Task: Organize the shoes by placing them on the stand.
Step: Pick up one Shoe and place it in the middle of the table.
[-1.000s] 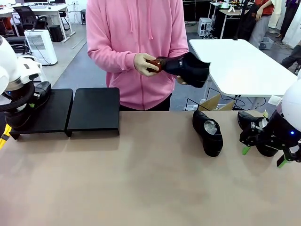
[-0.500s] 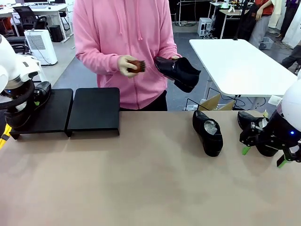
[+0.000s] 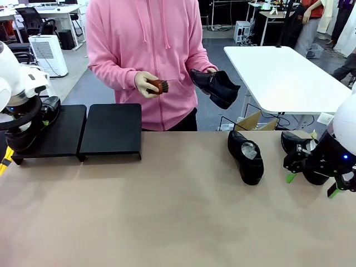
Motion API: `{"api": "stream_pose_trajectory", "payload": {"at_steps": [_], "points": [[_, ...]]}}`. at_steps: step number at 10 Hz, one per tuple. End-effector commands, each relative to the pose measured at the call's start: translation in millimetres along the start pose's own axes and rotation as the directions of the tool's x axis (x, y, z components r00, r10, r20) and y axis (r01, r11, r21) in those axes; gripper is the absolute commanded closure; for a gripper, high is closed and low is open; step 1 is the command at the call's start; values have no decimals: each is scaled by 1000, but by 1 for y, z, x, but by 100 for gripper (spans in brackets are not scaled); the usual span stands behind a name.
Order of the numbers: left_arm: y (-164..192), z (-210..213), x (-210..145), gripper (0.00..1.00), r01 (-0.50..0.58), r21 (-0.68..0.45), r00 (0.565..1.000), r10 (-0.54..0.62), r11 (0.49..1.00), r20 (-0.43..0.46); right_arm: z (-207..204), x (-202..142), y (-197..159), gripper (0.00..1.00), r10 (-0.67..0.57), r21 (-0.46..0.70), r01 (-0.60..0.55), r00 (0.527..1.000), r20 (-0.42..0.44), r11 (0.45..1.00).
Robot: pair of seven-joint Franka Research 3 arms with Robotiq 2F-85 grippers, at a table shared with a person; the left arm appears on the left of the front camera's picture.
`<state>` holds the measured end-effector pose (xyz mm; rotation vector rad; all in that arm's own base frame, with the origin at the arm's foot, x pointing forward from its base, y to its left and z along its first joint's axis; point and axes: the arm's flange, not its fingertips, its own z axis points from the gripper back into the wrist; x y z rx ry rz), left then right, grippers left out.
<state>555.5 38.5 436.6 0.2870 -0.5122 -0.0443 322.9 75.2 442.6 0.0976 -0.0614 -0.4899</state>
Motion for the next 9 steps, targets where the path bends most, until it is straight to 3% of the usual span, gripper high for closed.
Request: {"api": "stream_pose_trajectory", "payload": {"at_steps": [1, 3, 5, 7, 9], "points": [[2, 0, 0, 3, 8, 2, 1000, -8, 1000, 1, -1, 1, 1, 0, 10, 3, -10, 1000, 6, 1000], [0, 0, 0, 3, 0, 0, 1000, 0, 1000, 0, -1, 1, 1, 0, 10, 3, -10, 1000, 6, 1000], [-43, 36, -12, 3, -14, -69, 988, 25, 998, 153, -1, 1, 1, 0, 10, 3, -10, 1000, 6, 1000], [-61, 83, -33, 3, -40, -81, 971, 58, 996, 234, -1, 1, 1, 0, 10, 3, -10, 1000, 6, 1000], [-81, 120, -61, 3, -71, -200, 979, 107, 977, 175, -1, 1, 1, 0, 10, 3, -10, 1000, 6, 1000]]}}
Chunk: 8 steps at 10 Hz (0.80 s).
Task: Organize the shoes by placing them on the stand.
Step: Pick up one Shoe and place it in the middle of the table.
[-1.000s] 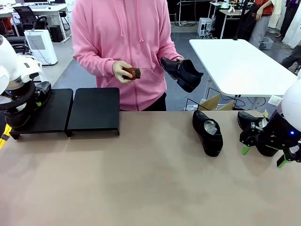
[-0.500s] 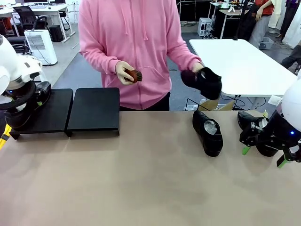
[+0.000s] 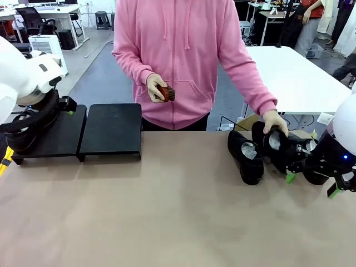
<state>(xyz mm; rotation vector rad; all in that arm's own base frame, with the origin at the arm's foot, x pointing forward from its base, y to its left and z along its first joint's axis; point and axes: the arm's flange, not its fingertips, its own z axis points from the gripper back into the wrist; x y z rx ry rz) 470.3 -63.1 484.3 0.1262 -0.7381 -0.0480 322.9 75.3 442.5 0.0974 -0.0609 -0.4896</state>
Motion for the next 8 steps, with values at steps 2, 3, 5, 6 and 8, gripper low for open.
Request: {"api": "stream_pose_trajectory", "payload": {"at_steps": [2, 3, 5, 6, 8], "points": [[-26, 31, -41, 3, -59, -203, 973, 11, 977, -231, 0, 0, 0, 0, 0, 0, 0, 1000, 0, 1000], [-34, 32, -50, 3, -68, -260, 962, -5, 963, -272, 3, -18, -1, 0, 51, -1, -51, 999, 7, 999], [-37, 31, -64, 3, -72, -292, 939, -34, 954, -342, 1, -66, 1, 0, 128, 21, -129, 992, 8, 991], [-34, 30, -63, 3, -94, -308, 941, -17, 947, -339, -3, -82, 4, 0, 157, 29, -157, 988, -1, 987], [-27, 22, -63, 3, -123, -327, 935, -2, 937, -356, -11, -102, 20, 0, 237, 35, -237, 971, -5, 971]]}}
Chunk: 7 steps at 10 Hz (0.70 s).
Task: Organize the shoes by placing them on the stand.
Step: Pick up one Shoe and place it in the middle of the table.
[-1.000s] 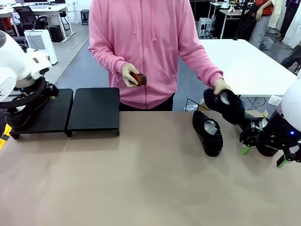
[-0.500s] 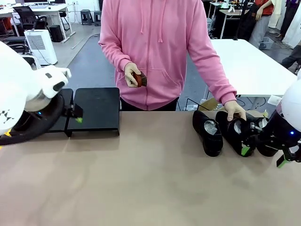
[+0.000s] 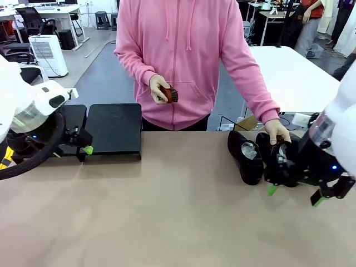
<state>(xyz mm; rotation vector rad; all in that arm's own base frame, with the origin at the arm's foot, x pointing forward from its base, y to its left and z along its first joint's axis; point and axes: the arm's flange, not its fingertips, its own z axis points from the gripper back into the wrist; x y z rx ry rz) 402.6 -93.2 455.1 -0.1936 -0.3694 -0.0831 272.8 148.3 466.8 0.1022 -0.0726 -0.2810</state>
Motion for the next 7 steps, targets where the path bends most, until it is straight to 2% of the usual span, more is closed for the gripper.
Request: {"api": "stream_pose_trajectory", "payload": {"at_steps": [1, 2, 7], "points": [[-10, -3, -3, 3, 14, 2, 1000, -14, 1000, -2, -37, -26, -8, 0, -1, -7, 1, 1000, 24, 1000], [-10, -3, -3, 3, 14, 2, 1000, -14, 1000, -2, 0, 0, 0, 0, 0, 0, 0, 1000, 0, 1000], [-10, -3, -3, 3, 14, 2, 1000, -14, 1000, -2, -5, 4, 11, 0, 21, -6, -21, 1000, 18, 1000]]}}
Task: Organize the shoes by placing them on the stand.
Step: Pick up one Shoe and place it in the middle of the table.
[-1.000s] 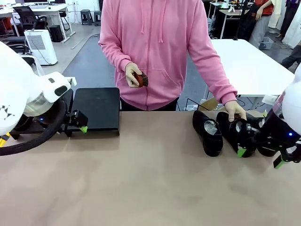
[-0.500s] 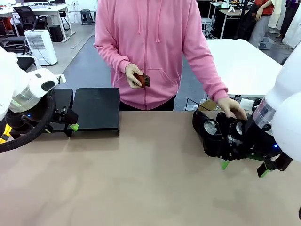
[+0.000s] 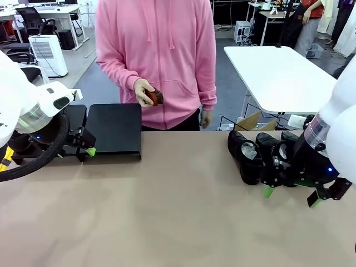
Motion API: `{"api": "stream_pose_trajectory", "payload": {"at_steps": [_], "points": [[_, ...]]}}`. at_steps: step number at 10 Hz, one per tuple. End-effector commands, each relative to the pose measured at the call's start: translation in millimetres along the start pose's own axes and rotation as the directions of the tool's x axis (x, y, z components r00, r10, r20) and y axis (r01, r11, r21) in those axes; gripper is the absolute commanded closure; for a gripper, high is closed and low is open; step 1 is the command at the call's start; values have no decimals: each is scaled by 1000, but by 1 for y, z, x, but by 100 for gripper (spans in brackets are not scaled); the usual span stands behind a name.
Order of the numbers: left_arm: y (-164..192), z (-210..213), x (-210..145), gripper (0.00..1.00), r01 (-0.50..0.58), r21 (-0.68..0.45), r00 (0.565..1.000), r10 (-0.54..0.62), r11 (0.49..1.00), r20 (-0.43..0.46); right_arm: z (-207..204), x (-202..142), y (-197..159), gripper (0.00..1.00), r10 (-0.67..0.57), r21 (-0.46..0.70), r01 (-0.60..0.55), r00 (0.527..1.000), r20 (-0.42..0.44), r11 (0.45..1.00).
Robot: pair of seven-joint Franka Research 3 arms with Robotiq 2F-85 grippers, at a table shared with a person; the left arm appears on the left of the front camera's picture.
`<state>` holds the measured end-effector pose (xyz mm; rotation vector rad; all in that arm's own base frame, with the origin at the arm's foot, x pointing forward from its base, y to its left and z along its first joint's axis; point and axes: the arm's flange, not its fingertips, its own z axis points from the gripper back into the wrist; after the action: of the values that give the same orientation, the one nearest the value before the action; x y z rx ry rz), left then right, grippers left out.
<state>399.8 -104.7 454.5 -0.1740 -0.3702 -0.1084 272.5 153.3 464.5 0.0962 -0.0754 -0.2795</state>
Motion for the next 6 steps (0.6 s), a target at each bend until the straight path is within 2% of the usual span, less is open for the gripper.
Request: {"api": "stream_pose_trajectory", "payload": {"at_steps": [1, 3, 6], "points": [[2, -1, -1, 3, -15, -13, 1000, 15, 1000, 1, 0, 13, 10, 0, 13, -20, -12, 999, 46, 1000], [2, -1, -1, 3, -15, -13, 1000, 15, 1000, 1, 4, 33, 20, 0, 55, -50, -50, 992, 111, 998], [2, -1, -1, 3, -15, -13, 1000, 15, 1000, 1, 11, 39, 48, 0, 99, -82, -83, 974, 204, 993]]}}
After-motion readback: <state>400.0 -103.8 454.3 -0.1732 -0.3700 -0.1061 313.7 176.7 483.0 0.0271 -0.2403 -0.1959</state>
